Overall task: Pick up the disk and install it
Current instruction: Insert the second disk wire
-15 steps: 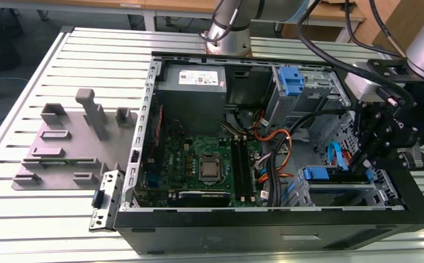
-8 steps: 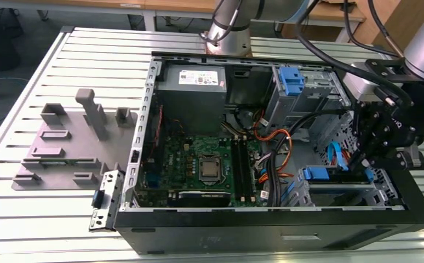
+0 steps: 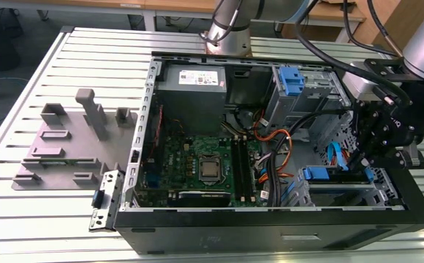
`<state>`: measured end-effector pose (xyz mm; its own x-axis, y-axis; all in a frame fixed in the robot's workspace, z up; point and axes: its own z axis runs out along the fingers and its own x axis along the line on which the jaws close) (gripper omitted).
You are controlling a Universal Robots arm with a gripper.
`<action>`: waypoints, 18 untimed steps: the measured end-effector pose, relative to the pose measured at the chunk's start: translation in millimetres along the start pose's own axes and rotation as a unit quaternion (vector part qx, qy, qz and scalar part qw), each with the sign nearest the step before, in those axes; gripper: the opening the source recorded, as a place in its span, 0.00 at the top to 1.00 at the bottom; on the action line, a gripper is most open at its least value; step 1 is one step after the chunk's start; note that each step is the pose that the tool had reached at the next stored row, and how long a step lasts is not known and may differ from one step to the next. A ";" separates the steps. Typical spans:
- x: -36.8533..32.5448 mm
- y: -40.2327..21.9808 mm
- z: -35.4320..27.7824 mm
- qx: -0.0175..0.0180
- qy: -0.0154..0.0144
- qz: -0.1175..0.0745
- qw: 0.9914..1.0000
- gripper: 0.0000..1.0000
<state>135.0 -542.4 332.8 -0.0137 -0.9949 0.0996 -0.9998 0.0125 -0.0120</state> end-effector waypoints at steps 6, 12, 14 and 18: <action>0.1 0.0 -1.5 0.000 0.001 0.000 1.000 0.83; 0.9 0.0 -1.5 0.000 0.001 0.000 1.000 0.83; 1.3 0.0 -1.3 0.000 0.001 0.000 1.000 0.83; 1.7 0.1 -0.8 0.001 0.001 0.000 1.000 0.83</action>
<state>134.9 -543.9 333.7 -0.0139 -0.9947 0.1014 -0.9998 0.0126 -0.0130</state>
